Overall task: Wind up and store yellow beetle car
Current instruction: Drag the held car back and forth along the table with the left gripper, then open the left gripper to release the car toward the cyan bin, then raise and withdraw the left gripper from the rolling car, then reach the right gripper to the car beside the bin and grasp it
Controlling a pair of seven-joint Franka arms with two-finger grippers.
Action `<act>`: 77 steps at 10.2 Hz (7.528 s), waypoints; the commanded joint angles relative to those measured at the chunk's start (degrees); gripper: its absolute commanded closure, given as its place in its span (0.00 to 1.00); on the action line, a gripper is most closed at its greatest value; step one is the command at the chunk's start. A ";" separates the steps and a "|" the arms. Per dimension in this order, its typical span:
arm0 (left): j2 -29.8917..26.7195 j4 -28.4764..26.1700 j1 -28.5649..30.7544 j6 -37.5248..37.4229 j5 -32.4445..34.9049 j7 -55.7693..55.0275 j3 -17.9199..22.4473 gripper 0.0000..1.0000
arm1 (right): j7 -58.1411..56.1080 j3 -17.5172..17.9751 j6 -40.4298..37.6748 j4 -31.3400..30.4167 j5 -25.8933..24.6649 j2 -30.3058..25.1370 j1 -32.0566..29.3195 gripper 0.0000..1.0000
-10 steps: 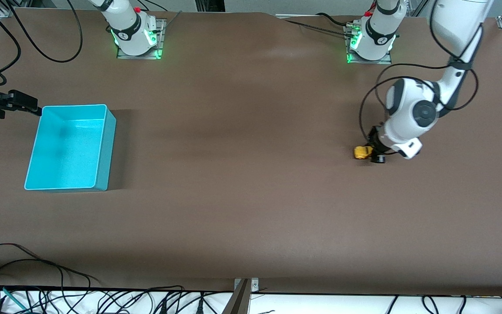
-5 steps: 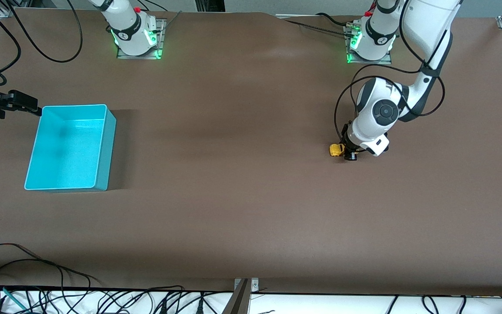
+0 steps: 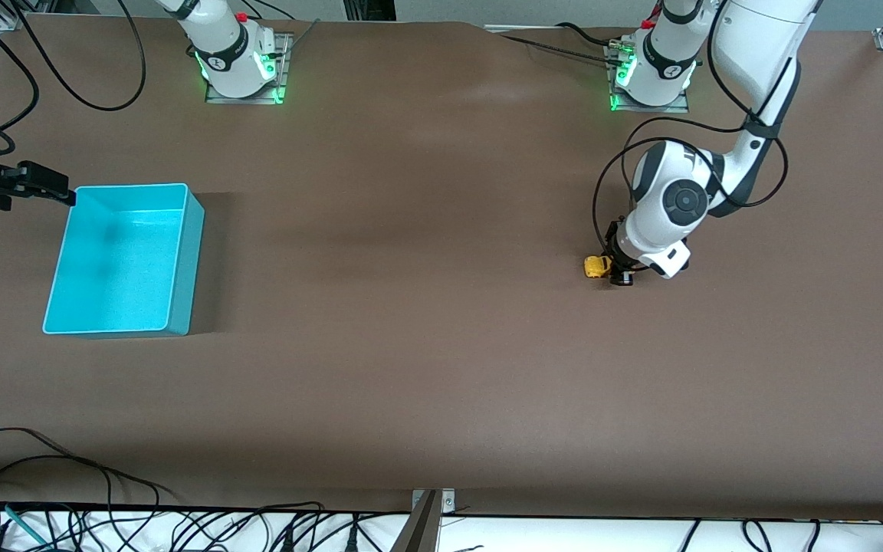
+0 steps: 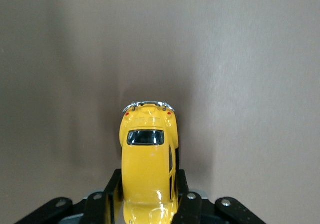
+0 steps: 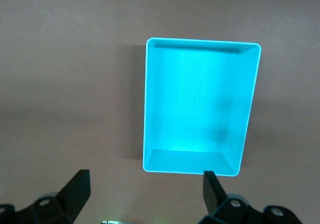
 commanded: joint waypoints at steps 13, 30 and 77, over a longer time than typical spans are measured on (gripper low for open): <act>6.60 1.39 18.34 1.87 16.56 13.18 1.40 1.00 | -1.03 -0.39 1.00 -0.63 1.09 -0.56 0.11 0.00; -7.19 7.96 20.36 -16.27 4.89 44.48 -1.85 0.00 | -0.59 0.05 4.60 -0.45 3.02 0.75 0.73 0.00; -23.29 26.44 12.01 -59.13 -4.45 98.87 5.45 0.00 | -60.97 47.16 72.19 -53.54 -18.67 10.24 -34.16 0.00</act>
